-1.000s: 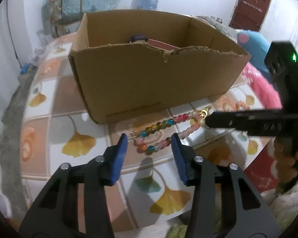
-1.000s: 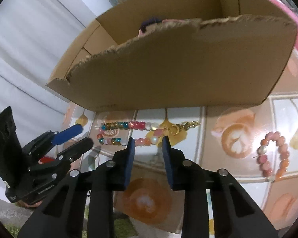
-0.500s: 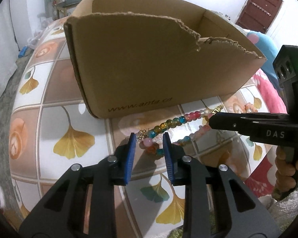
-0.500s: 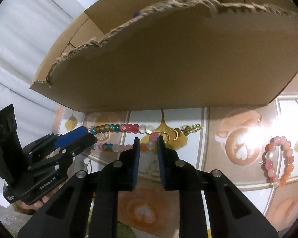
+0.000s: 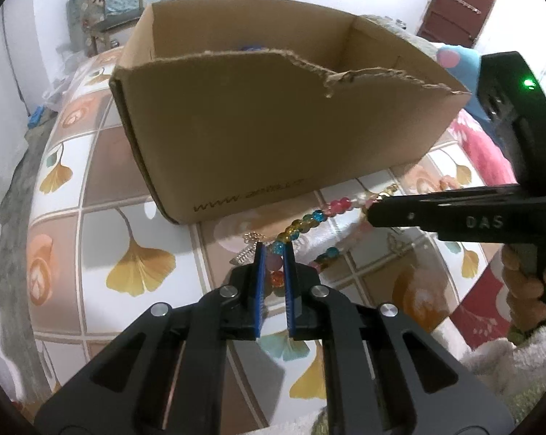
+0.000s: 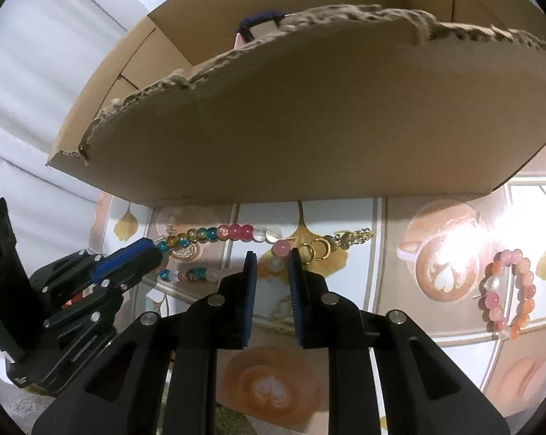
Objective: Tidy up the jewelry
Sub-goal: 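Lift the beaded bracelet with the left gripper while the right gripper grasps its other end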
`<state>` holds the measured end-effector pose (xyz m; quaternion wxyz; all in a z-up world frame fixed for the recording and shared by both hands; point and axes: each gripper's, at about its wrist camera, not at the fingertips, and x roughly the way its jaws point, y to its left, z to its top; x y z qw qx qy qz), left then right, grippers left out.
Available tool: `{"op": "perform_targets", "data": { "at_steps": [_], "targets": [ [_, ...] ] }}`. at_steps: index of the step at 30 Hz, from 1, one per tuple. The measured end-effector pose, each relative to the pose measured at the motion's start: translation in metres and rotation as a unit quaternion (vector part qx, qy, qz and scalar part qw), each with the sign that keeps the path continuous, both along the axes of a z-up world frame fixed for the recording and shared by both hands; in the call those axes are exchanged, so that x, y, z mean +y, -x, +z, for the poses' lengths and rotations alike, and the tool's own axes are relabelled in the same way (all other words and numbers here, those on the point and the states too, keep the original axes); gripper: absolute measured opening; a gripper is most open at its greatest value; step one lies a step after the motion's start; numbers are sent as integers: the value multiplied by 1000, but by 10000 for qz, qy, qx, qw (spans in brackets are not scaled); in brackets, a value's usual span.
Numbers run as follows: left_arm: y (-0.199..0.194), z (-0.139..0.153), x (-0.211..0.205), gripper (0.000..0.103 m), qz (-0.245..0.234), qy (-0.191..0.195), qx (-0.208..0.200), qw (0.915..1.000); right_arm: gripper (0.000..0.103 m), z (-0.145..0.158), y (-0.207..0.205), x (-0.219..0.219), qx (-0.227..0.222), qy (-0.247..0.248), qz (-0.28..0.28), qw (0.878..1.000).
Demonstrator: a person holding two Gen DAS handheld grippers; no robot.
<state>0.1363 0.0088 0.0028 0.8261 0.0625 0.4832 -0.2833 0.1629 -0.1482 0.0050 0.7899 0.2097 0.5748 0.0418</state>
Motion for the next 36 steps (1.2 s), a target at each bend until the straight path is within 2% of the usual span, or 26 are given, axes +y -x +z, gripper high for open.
{"op": "perform_targets", "data": {
  "at_steps": [8, 12, 18, 29, 36],
  "targets": [
    [3, -1, 16, 9, -27, -34, 202, 9998, 19, 0, -10, 19, -2, 86, 339, 9994],
    [4, 2, 26, 9, -70, -66, 191, 9998, 28, -3, -14, 27, -8, 116, 428, 9990],
    [4, 4, 35, 9, -55, 107, 374, 9992, 29, -6, -12, 42, -50, 276, 546, 9981],
    [-5, -8, 36, 10, 88, 129, 627, 9979, 29, -14, -23, 75, -110, 883, 754, 9932],
    [-7, -8, 28, 17, -51, -4, 538, 9985, 28, -24, -31, 110, -184, 1408, 1087, 9839]
  ]
}}
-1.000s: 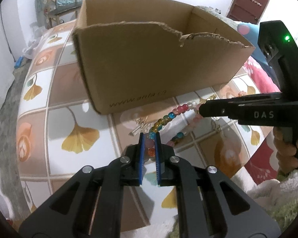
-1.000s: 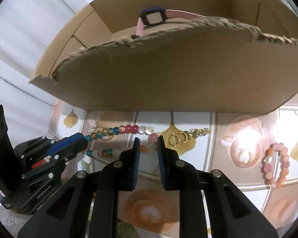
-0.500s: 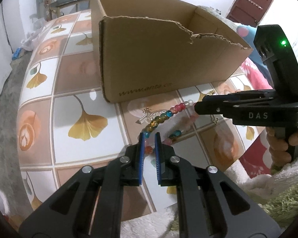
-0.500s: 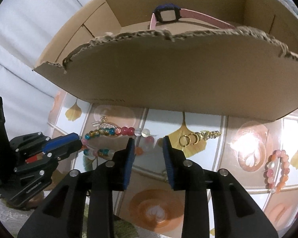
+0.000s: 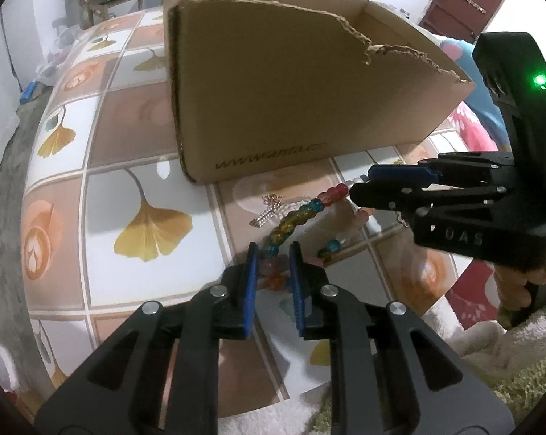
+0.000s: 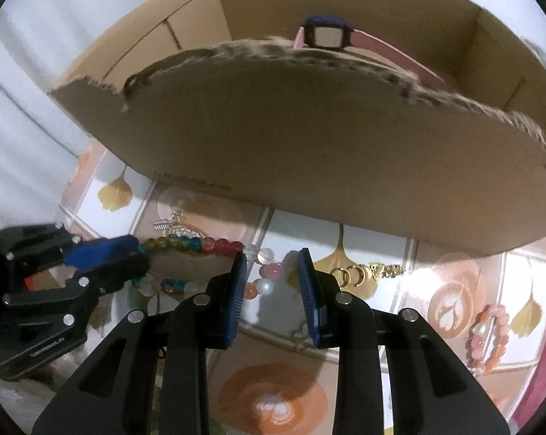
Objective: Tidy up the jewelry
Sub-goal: 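Lift the beaded bracelet with the left gripper while the right gripper grasps its other end, then carry the beaded bracelet over the box with both grippers and open them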
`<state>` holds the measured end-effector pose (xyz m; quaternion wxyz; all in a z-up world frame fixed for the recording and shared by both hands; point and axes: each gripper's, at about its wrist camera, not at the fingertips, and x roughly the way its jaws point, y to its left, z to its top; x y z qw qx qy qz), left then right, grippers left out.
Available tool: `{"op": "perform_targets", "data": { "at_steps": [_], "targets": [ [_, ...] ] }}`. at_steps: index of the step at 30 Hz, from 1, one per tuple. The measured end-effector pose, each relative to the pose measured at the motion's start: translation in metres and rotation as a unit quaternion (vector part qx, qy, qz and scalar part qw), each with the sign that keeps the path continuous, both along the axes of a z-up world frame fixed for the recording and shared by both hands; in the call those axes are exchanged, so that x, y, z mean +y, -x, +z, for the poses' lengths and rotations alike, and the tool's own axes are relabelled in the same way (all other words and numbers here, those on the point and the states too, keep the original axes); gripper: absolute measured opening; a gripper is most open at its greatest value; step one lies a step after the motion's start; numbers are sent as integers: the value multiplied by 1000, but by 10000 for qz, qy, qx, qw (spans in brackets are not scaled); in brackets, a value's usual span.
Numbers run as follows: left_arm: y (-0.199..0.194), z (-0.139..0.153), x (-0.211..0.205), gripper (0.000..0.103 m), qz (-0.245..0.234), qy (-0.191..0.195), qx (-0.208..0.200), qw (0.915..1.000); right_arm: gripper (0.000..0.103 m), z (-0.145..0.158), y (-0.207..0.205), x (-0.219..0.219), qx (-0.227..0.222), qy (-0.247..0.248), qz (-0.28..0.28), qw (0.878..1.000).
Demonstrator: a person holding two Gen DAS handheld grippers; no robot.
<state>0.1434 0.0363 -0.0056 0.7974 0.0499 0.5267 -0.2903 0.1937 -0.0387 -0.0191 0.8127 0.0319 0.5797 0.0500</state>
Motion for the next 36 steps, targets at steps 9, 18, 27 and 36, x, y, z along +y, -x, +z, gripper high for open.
{"op": "perform_targets", "data": {
  "at_steps": [9, 18, 27, 36],
  "targets": [
    [-1, 1, -5, 17, 153, -287, -156, 9993, 10, -6, 5, 31, -133, 241, 327, 9991],
    [11, 1, -15, 8, 206, -434, -619, 9969, 10, -6, 17, 32, -428, -9, 305, 9986],
    [38, 77, -16, 8, 12, 72, -1374, 9905, 10, 70, 51, 21, -1277, -121, 379, 9910],
    [-10, 177, -34, 8, -240, 417, -2547, 9658, 10, 162, -8, -56, -2174, -220, 743, 9730]
  ]
}}
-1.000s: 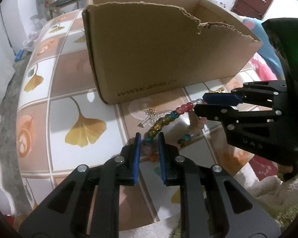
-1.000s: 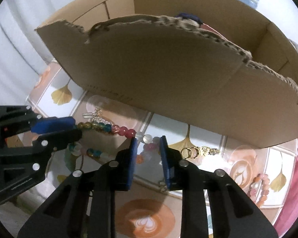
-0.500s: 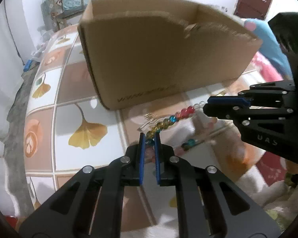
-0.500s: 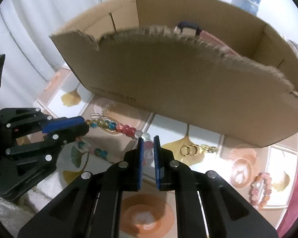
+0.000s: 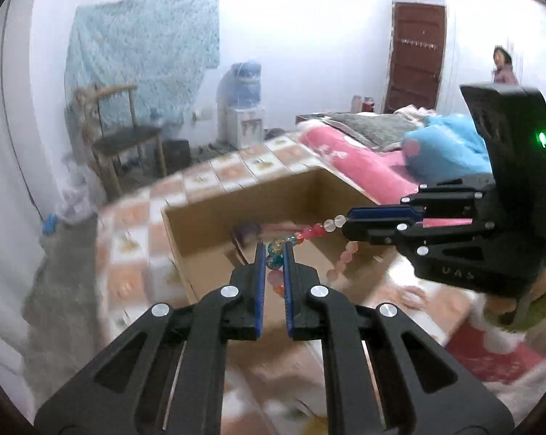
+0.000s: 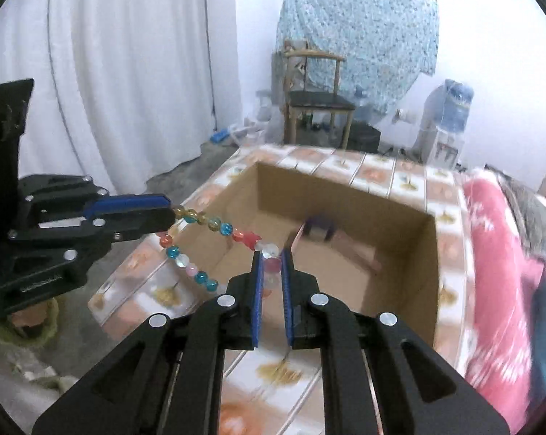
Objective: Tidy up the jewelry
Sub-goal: 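Carry the beaded bracelet over the box with both grippers and open them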
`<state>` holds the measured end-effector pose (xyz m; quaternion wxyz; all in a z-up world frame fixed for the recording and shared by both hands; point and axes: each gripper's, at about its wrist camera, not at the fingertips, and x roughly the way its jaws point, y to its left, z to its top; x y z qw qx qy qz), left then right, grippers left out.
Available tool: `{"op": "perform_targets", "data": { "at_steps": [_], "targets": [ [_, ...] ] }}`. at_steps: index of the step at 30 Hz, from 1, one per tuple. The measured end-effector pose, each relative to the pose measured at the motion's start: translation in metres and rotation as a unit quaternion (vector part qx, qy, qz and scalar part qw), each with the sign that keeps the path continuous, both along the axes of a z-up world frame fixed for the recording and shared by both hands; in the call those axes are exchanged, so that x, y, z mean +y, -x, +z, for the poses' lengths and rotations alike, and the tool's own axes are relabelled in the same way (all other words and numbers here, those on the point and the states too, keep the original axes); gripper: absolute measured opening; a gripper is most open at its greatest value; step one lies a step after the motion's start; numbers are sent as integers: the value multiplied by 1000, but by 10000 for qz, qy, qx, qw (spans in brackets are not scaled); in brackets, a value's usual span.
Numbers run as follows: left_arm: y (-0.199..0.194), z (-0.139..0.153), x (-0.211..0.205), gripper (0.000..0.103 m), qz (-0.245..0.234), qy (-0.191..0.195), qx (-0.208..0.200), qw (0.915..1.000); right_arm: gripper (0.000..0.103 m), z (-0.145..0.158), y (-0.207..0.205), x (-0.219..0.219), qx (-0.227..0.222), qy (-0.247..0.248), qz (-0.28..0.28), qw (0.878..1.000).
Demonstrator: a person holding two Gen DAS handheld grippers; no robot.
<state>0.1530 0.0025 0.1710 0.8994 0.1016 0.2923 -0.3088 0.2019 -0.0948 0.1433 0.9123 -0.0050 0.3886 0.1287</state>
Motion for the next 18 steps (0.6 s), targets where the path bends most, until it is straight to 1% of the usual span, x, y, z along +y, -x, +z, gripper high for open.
{"op": "perform_targets", "data": {
  "at_steps": [1, 3, 4, 6, 8, 9, 11, 12, 15, 18],
  "targets": [
    [-15, -1, -6, 8, 27, -178, 13, 9998, 10, -3, -18, -14, 205, -165, 42, 9996],
    [-43, -12, -16, 8, -20, -511, 211, 9985, 10, -9, -33, -29, 708, -412, 192, 9965],
    [-52, -18, -19, 8, -24, -677, 319, 9972, 10, -21, -49, -35, 1039, -525, 246, 9929],
    [-70, -36, -27, 8, -135, -1036, 628, 9925, 10, -46, -75, -41, 1680, -612, 417, 9830],
    [-85, -59, -33, 8, -202, -1466, 948, 9844, 10, -66, -91, -41, 2118, -560, 478, 9745],
    [-88, -69, -35, 8, -272, -1643, 1046, 9805, 10, -71, -91, -39, 2255, -557, 537, 9712],
    [-94, -85, -34, 8, -281, -1870, 1117, 9756, 10, -90, -103, -38, 2661, -575, 609, 9603],
    [-97, -91, -35, 8, -294, -1959, 1147, 9735, 10, -95, -104, -34, 2796, -570, 638, 9563],
    [-104, -97, -37, 9, -262, -2068, 1148, 9713, 10, -111, -113, -30, 3067, -635, 655, 9474],
    [-113, -95, -41, 9, -202, -2185, 1003, 9704, 10, -113, -127, -27, 3082, -584, 607, 9476]
  ]
}}
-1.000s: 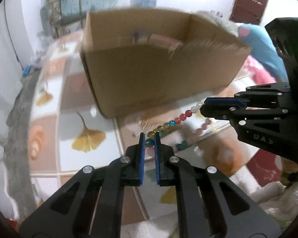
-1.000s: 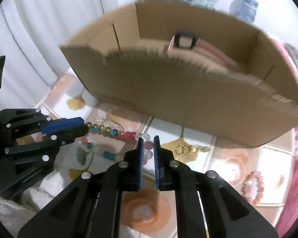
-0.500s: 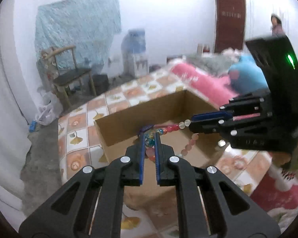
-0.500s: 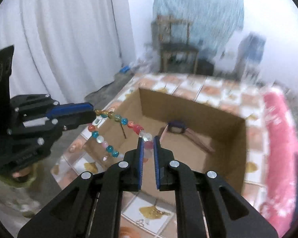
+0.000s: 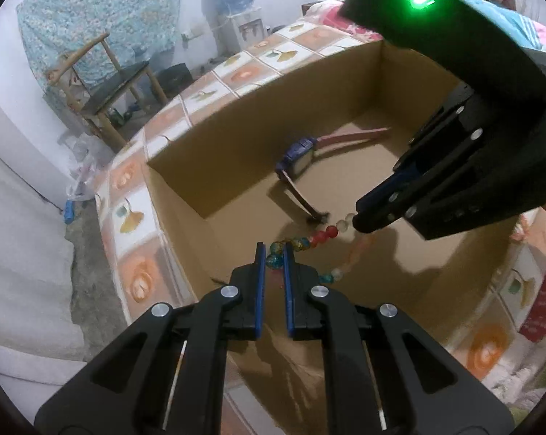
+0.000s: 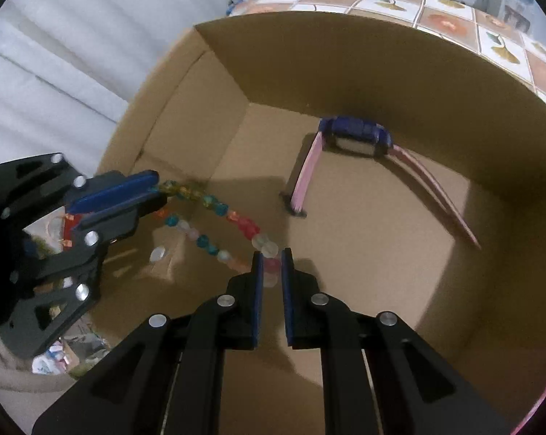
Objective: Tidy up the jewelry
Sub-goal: 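Carry the beaded bracelet over the box with both grippers and open them, then withdraw both open grippers from the box back over the table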
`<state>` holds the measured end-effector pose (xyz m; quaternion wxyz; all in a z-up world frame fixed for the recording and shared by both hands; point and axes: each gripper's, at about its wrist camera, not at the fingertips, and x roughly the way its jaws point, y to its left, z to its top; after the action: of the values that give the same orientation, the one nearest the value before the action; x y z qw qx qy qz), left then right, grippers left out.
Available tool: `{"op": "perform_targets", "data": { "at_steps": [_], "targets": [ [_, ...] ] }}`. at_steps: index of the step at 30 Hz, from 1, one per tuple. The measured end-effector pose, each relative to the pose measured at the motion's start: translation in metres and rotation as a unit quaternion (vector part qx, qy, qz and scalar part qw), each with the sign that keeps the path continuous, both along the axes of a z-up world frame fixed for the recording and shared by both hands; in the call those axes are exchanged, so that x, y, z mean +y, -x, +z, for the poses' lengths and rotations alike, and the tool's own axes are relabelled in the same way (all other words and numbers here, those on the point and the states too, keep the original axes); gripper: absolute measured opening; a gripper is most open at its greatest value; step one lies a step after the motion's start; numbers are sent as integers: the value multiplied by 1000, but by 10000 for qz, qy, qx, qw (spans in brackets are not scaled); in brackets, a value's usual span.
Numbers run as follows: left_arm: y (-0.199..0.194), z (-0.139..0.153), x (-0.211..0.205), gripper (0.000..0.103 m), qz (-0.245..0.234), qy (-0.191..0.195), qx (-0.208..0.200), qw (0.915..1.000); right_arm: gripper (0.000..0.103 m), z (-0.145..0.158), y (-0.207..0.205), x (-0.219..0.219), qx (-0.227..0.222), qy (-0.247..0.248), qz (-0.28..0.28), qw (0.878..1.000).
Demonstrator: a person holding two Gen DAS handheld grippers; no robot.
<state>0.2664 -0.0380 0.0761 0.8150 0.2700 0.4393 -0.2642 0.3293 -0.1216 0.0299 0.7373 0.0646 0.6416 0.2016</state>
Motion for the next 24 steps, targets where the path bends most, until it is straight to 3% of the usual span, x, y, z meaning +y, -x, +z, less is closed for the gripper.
{"op": "perform_targets", "data": {
  "at_steps": [6, 11, 16, 19, 21, 24],
  "targets": [
    [-15, 13, 7, 9, 257, 172, -69, 9995, 10, 13, -41, 11, -384, 275, 44, 9989],
    [-27, 5, 14, 9, 509, 334, 130, 9981, 10, -2, -75, 21, -450, 269, 7, 9986],
    [-32, 5, 22, 9, 651, 577, 35, 9962, 12, -20, -91, 21, -310, 191, -135, 9992],
    [-29, 9, 26, 10, 688, 718, 23, 9950, 24, -24, -89, 18, -259, 88, -169, 9995],
    [-26, 13, 29, 17, 704, 764, -53, 9946, 38, -21, -86, 18, -323, 111, -135, 9993],
    [-17, 23, 37, 20, 742, 892, -153, 9931, 47, -9, -78, 17, -564, 252, -104, 9980]
  ]
}}
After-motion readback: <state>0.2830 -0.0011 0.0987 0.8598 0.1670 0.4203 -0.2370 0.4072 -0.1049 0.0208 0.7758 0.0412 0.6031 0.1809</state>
